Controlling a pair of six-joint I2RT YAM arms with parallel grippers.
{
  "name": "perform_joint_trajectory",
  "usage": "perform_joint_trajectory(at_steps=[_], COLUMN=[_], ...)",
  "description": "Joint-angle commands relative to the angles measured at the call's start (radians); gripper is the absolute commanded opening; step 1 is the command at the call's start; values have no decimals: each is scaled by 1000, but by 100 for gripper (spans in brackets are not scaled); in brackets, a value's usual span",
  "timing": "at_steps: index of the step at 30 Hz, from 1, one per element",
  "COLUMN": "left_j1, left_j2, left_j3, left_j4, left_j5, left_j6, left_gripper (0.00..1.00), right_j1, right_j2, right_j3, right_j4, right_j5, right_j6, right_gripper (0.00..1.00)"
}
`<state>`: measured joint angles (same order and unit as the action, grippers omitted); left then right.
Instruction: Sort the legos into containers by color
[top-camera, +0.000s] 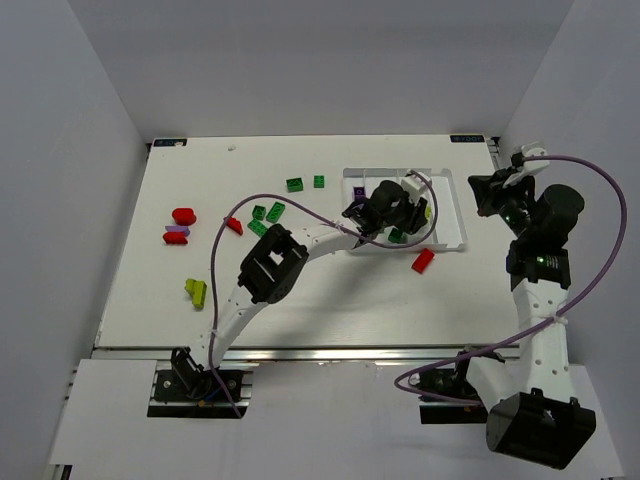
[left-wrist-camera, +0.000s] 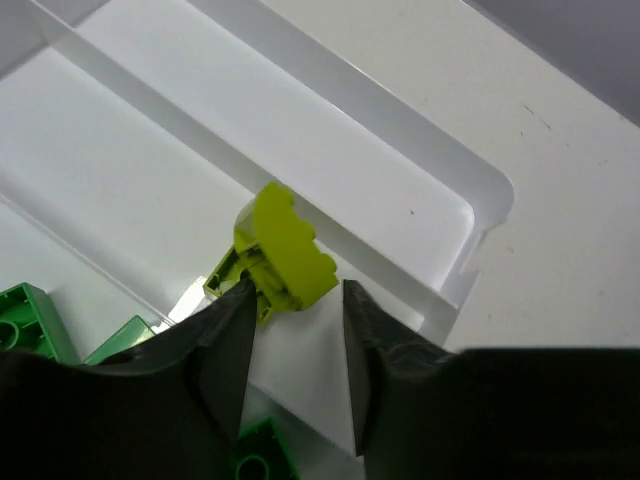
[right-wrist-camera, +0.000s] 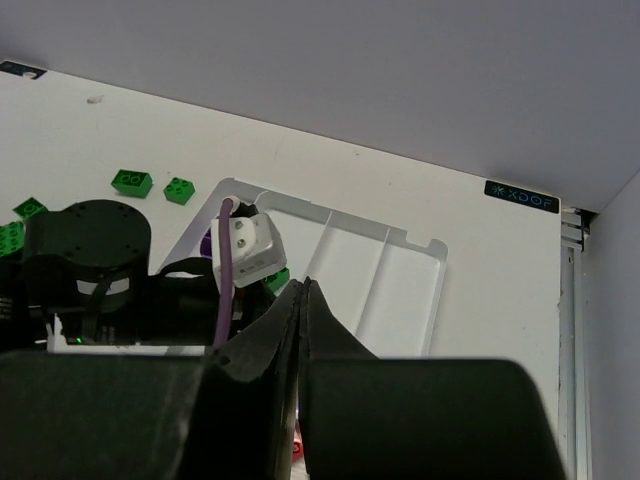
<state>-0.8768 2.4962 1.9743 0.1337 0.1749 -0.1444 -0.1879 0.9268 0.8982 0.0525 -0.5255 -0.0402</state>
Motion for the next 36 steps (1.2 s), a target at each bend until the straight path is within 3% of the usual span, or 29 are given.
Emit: perform_joint_trajectory(at_steps=[1,5,11,14,15,16,18,19,21,22,23,25,26,28,29,31,32,36], left_j1=[-13,-11,-16,-17,-13,-10,15,27,73,91,114,200,263,318,341,395,406,429], left_j2=[0,27,-25,-137,-172,-248,-334,-430,-537,-589,-690,-776,-848,-913,-942,-1003,-1022,-1036], left_j3=[98,141,109,8,-21,-52,-159,-199,-340,-388,-431,-529,-558,-656,-690,-784,-817,-893], left_j4=[3,-2,6,14,-6,-19,-67,-84,-127,-156,-187,-285,-349,-387,-399,-407,-392,-322], left_j5=[-98,-138,-155,-225,-247,-265,-290,-295,-285,-288,-287,-235,-215,-176,-176,-190,-210,-219], left_j6=[-24,-29,-21,2,9,15,23,14,5,-7,-52,-116,-130,-132,-127,-127,-144,-158], left_gripper=[52,65,66,64,61,46,25,10,8,11,20,45,67,77,85,86,91,93], right_j1=[-25,-47,-61,-68,-76,-79,-82,-82,-81,-79,-70,-44,-4,56,143,259,363,524], right_j2=[-32,-32,-26,-20,-16,-13,0,7,38,50,75,90,93,96,105,125,153,240], right_j3=[4,-1,-5,-7,-7,-5,-5,-8,-15,-21,-25,-19,-13,-1,11,48,57,100], right_j4=[50,53,58,53,46,41,35,30,40,62,67,37,20,-22,-95,-164,-205,-258], right_j5=[-74,-116,-157,-215,-243,-278,-376,-413,-598,-655,-733,-732,-675,-598,-490,-356,-229,-42], right_j6=[33,33,65,54,48,43,11,7,-12,-10,-9,-38,-82,-134,-165,-256,-274,-320], right_gripper=[0,0,1,19,41,56,89,89,89,89,89,89,88,86,85,81,79,70])
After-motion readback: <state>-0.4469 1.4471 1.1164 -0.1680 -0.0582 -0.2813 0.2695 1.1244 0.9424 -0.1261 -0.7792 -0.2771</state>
